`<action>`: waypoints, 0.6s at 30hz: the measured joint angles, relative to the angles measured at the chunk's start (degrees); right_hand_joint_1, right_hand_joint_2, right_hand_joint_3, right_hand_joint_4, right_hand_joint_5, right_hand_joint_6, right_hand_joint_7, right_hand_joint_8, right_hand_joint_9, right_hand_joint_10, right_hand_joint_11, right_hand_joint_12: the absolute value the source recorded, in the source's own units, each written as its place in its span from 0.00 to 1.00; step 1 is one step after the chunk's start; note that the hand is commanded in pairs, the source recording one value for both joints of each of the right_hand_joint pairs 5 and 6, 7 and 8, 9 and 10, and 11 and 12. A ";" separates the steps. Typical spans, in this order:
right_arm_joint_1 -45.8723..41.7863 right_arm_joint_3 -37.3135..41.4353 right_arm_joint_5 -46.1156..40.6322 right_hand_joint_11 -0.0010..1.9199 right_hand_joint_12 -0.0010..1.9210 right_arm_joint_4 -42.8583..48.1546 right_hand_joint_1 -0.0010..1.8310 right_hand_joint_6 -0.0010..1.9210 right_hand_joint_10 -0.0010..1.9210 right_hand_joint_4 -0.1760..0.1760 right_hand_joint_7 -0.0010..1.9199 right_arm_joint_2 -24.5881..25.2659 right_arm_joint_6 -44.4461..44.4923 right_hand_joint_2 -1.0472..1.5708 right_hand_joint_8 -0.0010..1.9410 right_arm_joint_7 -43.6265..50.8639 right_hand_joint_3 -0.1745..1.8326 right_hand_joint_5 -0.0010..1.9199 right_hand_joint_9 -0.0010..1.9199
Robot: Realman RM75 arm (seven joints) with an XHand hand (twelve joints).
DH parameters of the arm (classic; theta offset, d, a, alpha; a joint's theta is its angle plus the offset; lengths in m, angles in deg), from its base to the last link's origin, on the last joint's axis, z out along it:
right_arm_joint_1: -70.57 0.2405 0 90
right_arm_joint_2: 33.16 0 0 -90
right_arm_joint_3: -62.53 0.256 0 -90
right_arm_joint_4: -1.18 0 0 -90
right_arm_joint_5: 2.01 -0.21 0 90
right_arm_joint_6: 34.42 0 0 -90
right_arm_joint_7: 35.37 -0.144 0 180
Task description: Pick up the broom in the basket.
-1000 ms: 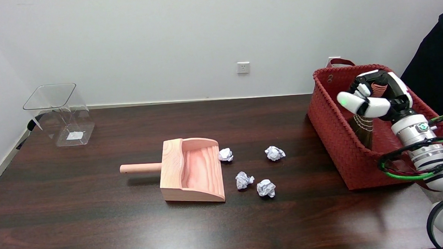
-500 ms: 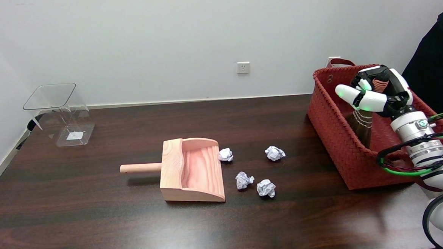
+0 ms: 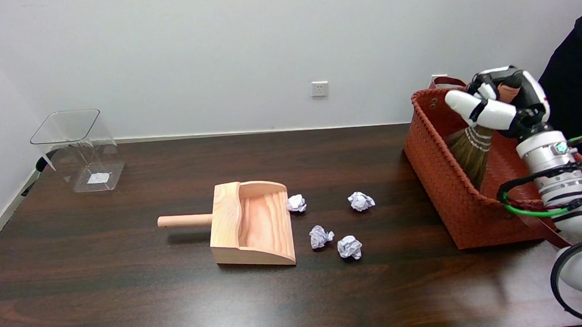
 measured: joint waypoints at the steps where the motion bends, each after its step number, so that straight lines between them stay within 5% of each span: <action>1: 0.13 0.20 -0.08 0.95 0.95 -0.18 0.74 1.00 1.00 0.50 1.00 -0.05 0.00 0.98 0.99 0.00 0.28 1.00 1.00; 18: 4.61 7.30 1.55 0.93 0.93 -5.58 0.75 1.00 1.00 0.50 1.00 -2.78 -5.64 0.97 0.99 0.02 0.29 1.00 1.00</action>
